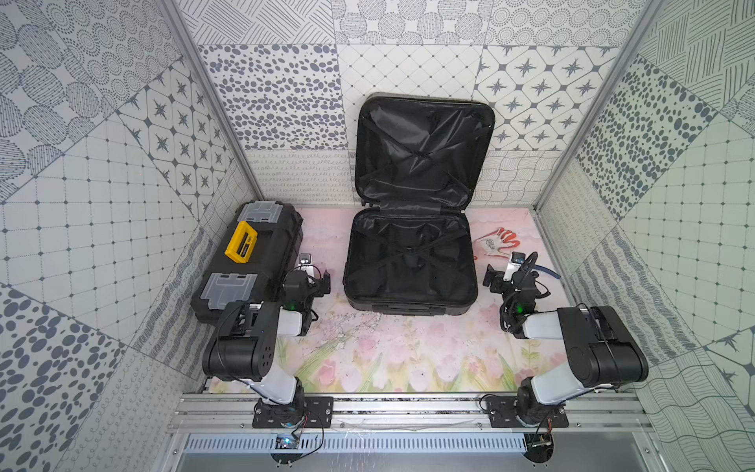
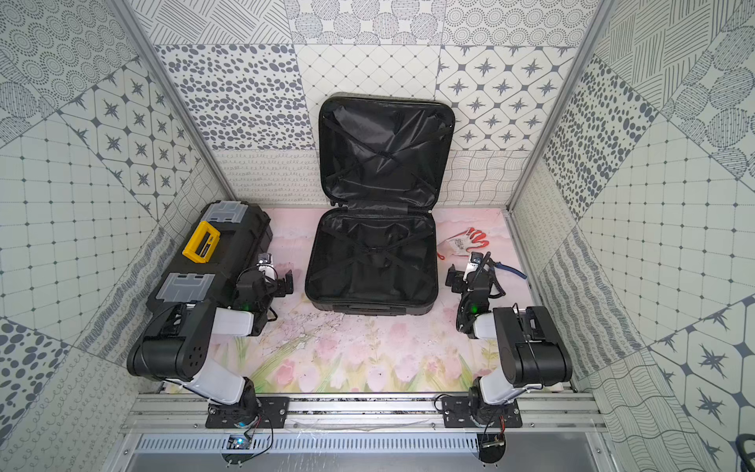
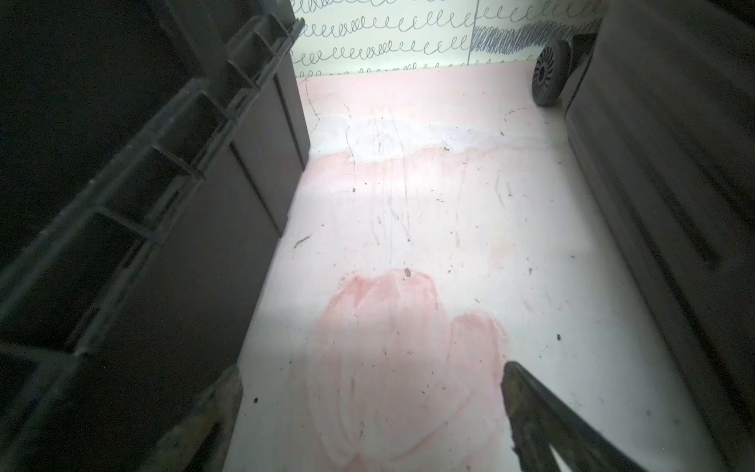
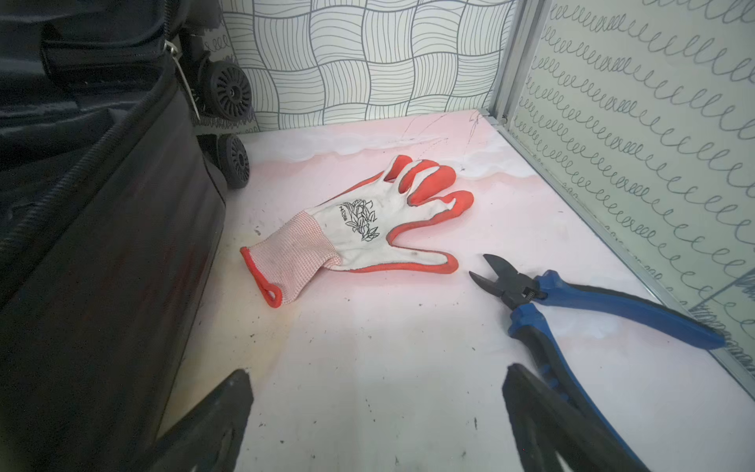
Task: Close the suitcase zippers
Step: Close the suitcase at the center of the board.
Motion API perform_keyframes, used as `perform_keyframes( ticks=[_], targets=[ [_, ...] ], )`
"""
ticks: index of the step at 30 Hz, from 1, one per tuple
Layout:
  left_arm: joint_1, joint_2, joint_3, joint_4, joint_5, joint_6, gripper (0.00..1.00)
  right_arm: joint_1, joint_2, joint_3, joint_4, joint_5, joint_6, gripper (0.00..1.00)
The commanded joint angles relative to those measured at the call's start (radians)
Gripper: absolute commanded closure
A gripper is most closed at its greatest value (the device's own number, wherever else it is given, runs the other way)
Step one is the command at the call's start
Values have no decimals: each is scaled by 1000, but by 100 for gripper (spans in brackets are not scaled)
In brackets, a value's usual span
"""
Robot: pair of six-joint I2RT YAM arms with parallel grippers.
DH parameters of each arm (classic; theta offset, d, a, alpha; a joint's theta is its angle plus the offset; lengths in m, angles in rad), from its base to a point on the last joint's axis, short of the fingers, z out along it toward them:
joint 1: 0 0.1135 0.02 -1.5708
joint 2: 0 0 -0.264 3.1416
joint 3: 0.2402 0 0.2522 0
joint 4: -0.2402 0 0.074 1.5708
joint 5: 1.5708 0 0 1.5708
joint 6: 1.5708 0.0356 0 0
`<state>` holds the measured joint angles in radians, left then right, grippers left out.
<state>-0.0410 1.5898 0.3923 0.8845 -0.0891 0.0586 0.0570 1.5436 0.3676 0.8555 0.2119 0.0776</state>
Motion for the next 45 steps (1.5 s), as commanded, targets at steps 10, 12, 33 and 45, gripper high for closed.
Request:
perform_keyframes(
  ticks=[10,12,33,45],
  targets=[
    [9,-4,10,3,23,-7,1,5,4,18,20,5,-7,2],
    [10,-5,10,3,23,-7,1,4,4,20,21,5,-7,2],
    [23,-431,67,-376,30,-32,1,-88,-325,237,-468,-179,-15,2],
    [15,-432,623,-1100,269,-454,2,-128,-159,811,-936,-435,-29,2]
  ],
)
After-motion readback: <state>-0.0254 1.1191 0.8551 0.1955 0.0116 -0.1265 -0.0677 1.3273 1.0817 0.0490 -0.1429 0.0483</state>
